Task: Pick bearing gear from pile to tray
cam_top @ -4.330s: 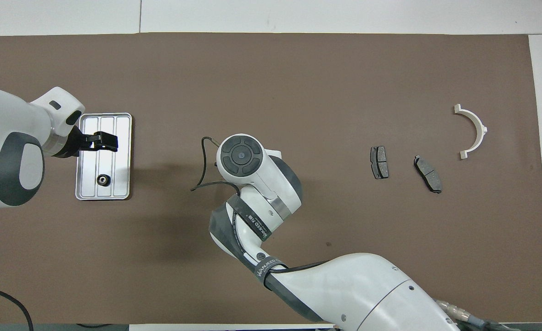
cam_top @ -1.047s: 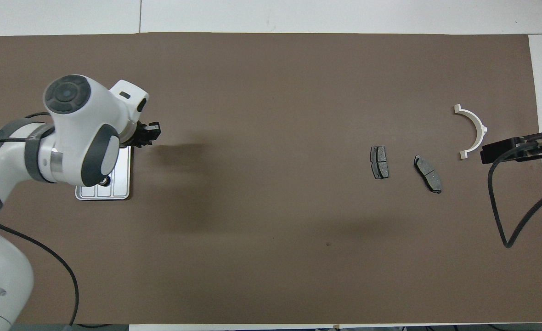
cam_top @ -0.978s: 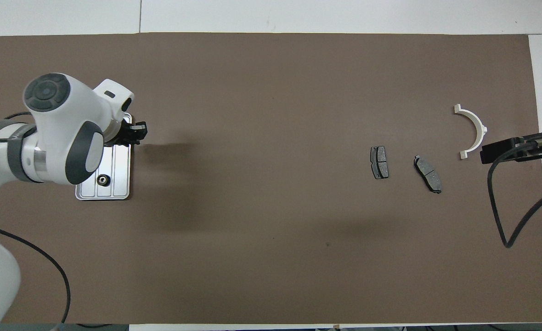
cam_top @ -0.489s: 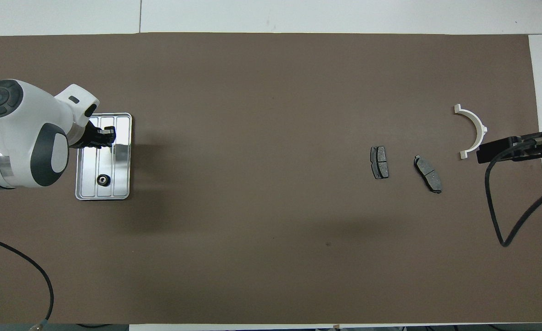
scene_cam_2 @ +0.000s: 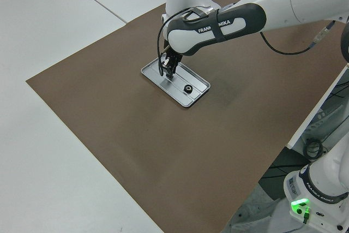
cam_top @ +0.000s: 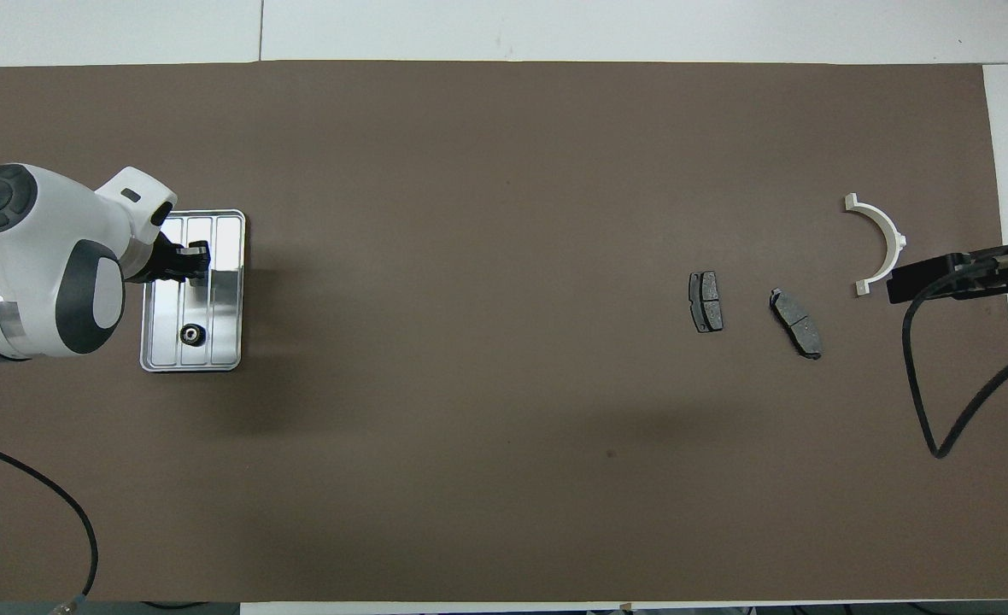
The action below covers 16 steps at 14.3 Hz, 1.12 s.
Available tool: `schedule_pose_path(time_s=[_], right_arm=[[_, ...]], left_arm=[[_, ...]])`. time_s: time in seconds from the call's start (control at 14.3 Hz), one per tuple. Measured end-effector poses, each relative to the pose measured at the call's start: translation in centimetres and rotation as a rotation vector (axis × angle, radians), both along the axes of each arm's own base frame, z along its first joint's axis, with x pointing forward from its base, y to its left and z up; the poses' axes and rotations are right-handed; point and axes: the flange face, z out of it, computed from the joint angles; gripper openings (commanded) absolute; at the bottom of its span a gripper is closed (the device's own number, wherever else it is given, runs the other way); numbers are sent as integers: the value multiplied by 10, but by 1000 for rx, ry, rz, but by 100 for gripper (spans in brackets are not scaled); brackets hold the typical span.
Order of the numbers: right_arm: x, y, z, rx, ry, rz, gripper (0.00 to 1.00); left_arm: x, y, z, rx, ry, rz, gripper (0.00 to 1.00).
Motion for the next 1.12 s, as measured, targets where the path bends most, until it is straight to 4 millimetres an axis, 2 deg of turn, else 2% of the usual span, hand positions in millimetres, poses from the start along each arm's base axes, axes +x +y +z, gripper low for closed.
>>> schedule_pose_path(time_s=[0.14, 0.21, 0.28, 0.35, 0.56, 0.7, 0.77, 0.91, 1.12], right_arm=[[0, -1, 0, 0, 0, -2, 100], [0, -2, 0, 0, 0, -3, 100], [0, -2, 0, 0, 0, -4, 100], [0, -2, 0, 0, 0, -4, 100], [0, -2, 0, 0, 0, -4, 100], [0, -2, 0, 0, 0, -4, 100], [0, -2, 0, 0, -1, -4, 100], [0, -3, 1, 0, -2, -5, 100], [-1, -3, 2, 0, -3, -5, 100]], left_arm=[[-1, -1, -3, -2, 0, 0, 2], [-3, 0, -6, -3, -5, 1, 12], [-5, 0, -9, -4, -8, 1, 49], [-5, 0, -9, -5, -11, 3, 99], [-6, 1, -9, -5, -10, 5, 100], [-2, 1, 4, -5, -2, 7, 100], [0, 2, 22, -5, 9, 8, 100], [-4, 2, 80, -3, 28, 12, 100], [-35, 3, 175, -1, 44, 17, 100]])
